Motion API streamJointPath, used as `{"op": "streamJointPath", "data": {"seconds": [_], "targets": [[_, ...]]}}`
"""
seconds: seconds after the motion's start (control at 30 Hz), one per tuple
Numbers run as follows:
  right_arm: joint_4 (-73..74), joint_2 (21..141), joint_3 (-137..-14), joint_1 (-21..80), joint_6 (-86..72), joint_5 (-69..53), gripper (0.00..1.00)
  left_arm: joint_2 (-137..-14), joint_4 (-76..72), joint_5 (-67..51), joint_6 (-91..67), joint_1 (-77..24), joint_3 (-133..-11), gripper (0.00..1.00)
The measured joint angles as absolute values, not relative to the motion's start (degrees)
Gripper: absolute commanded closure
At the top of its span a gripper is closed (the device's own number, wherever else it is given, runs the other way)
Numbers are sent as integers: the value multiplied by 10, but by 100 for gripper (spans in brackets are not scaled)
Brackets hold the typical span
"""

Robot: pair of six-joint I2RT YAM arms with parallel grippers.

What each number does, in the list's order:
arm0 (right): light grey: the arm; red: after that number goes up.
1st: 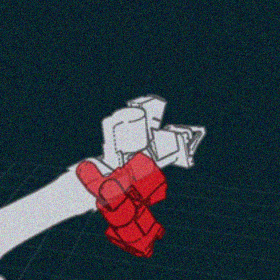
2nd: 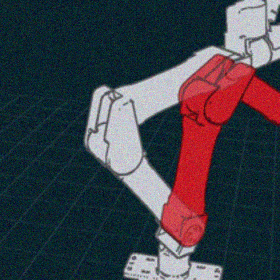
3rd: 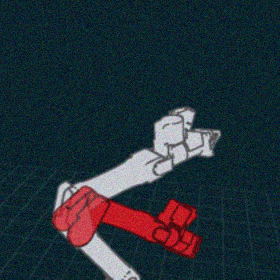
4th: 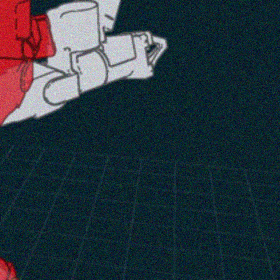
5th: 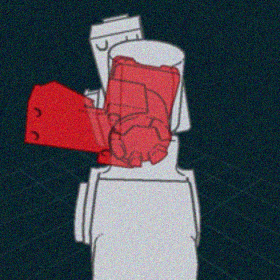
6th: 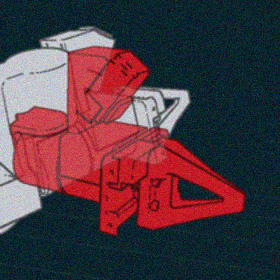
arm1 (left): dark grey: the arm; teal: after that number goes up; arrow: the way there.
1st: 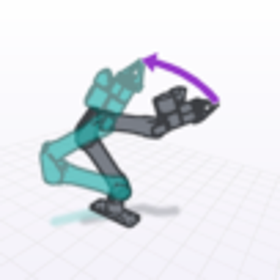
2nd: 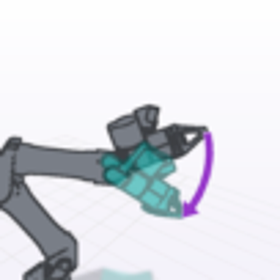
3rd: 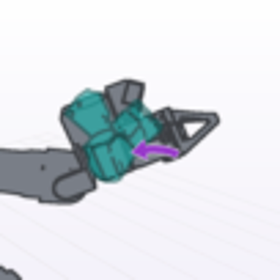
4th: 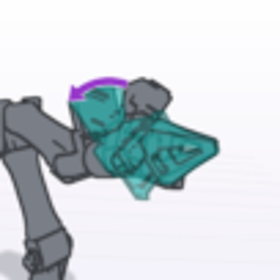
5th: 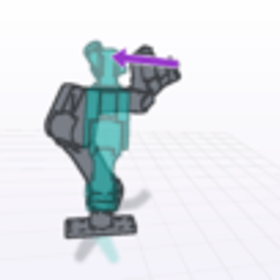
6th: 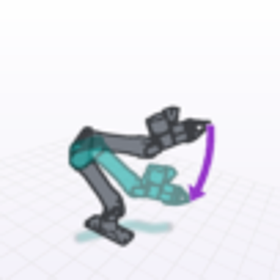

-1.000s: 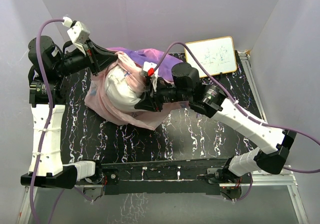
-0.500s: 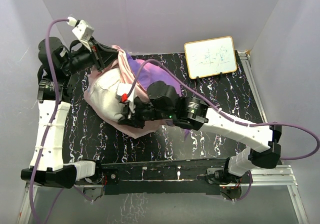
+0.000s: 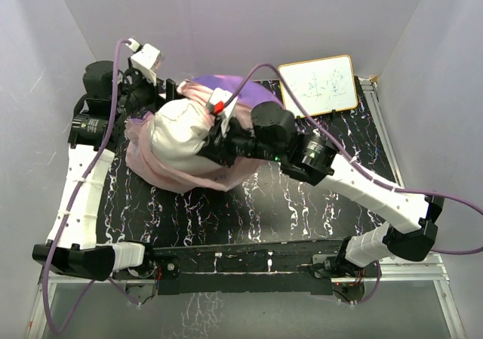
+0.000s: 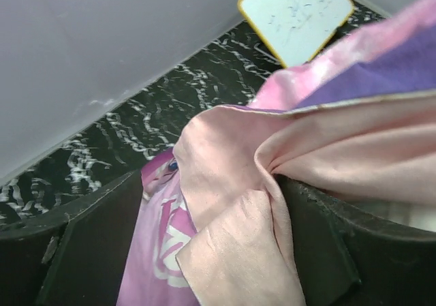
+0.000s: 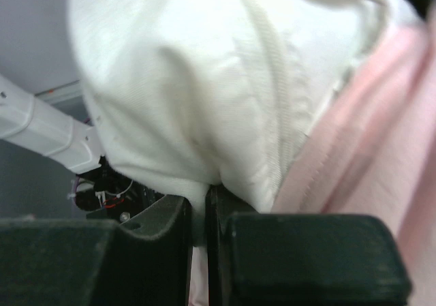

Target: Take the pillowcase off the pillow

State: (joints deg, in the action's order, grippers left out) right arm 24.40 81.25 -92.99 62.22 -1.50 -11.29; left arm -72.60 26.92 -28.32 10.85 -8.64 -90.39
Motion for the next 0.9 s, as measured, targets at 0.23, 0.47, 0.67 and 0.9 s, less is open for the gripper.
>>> {"op": "streamJointPath", "data": {"seconds": [0.23,0.47,0.67,0.9], "targets": [[237,799,-944,531,-61,-115,92,-684,358,-285,160,-65,-1003,3],[242,849,-1063,496,-73,-109,92,-658,421,-353,172,-67,-1121,3],[241,866,-1110,498,-77,-109,92,-642,405,-312,184,-69,-1125,3],[238,877,-1117,499,-96,-124,92,-647,442,-392,182,-69,-1149,3]]}}
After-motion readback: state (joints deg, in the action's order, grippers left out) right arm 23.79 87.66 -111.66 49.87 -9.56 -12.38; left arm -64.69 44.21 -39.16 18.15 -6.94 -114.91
